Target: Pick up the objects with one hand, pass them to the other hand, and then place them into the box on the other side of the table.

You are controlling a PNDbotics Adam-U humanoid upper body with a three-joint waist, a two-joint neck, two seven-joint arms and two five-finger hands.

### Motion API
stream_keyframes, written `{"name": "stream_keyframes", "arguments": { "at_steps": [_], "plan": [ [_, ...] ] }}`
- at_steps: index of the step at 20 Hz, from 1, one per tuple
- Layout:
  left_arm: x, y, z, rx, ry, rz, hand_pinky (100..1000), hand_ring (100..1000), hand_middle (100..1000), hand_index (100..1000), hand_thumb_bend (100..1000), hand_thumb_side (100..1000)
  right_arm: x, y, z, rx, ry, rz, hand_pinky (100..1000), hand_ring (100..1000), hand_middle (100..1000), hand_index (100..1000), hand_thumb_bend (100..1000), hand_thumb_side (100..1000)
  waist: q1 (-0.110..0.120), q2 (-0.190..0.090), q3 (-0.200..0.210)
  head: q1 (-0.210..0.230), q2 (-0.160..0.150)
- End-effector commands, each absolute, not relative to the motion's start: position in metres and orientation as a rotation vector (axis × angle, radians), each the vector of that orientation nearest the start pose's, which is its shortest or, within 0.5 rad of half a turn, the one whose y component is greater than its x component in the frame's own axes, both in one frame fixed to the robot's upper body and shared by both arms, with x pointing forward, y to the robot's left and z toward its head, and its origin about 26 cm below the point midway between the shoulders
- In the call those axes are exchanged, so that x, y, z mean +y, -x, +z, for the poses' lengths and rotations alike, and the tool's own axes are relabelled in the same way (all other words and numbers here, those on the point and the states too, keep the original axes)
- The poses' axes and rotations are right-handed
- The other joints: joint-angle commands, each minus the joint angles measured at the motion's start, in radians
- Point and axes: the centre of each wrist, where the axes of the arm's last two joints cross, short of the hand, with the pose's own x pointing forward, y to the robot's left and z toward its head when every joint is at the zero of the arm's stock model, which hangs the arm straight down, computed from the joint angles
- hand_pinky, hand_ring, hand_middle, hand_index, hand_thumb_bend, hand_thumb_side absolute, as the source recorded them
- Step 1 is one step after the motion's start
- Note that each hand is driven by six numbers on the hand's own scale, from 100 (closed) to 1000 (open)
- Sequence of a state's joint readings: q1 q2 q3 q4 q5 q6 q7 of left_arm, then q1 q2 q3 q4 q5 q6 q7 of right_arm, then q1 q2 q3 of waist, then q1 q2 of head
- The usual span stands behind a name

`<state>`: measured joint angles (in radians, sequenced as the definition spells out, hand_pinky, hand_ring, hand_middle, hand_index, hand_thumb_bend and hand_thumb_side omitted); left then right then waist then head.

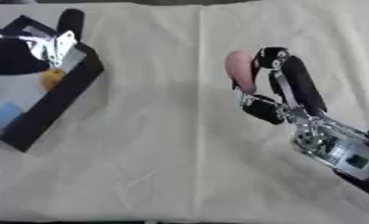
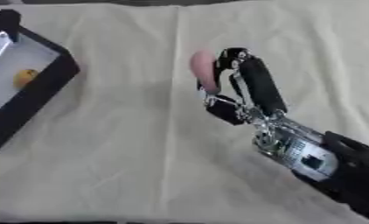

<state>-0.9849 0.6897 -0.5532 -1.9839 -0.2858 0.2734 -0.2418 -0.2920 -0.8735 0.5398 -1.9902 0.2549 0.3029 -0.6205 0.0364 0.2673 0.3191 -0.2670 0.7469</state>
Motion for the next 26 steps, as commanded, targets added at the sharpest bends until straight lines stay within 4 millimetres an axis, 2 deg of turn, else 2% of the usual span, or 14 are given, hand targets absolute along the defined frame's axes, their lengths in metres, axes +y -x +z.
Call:
{"name": "stream_keyframes", "arguments": {
  "at_steps": [1,10,16,21,26],
  "plan": [
    [0.13,-0.282,0.335,2.749,0.629,2.015,832,685,631,765,100,171,-0.244,-0.273,0.16,-2.039,0.886,0.757,121,578,552,448,100,100,0.012,-0.037,0.002,-0.001,-0.001],
    [0.101,-0.272,0.332,2.622,0.433,2.072,839,688,638,768,100,181,-0.238,-0.274,0.162,-2.088,0.871,0.809,134,581,552,454,100,100,0.016,-0.037,-0.003,0.012,-0.009],
    [0.091,-0.268,0.329,2.591,0.363,2.119,852,691,643,769,100,251,-0.234,-0.275,0.162,-2.128,0.888,0.86,141,585,552,461,112,100,0.017,-0.036,-0.004,0.014,-0.013],
    [0.084,-0.265,0.328,2.584,0.364,2.13,854,702,658,778,100,270,-0.231,-0.274,0.16,-2.154,0.902,0.907,143,588,553,466,120,100,0.016,-0.033,-0.005,0.018,-0.019],
    [0.078,-0.263,0.326,2.602,0.43,2.14,859,716,677,796,100,330,-0.229,-0.273,0.158,-2.17,0.92,0.943,147,591,554,473,120,100,0.015,-0.029,-0.01,0.026,-0.023]
  ]
}}
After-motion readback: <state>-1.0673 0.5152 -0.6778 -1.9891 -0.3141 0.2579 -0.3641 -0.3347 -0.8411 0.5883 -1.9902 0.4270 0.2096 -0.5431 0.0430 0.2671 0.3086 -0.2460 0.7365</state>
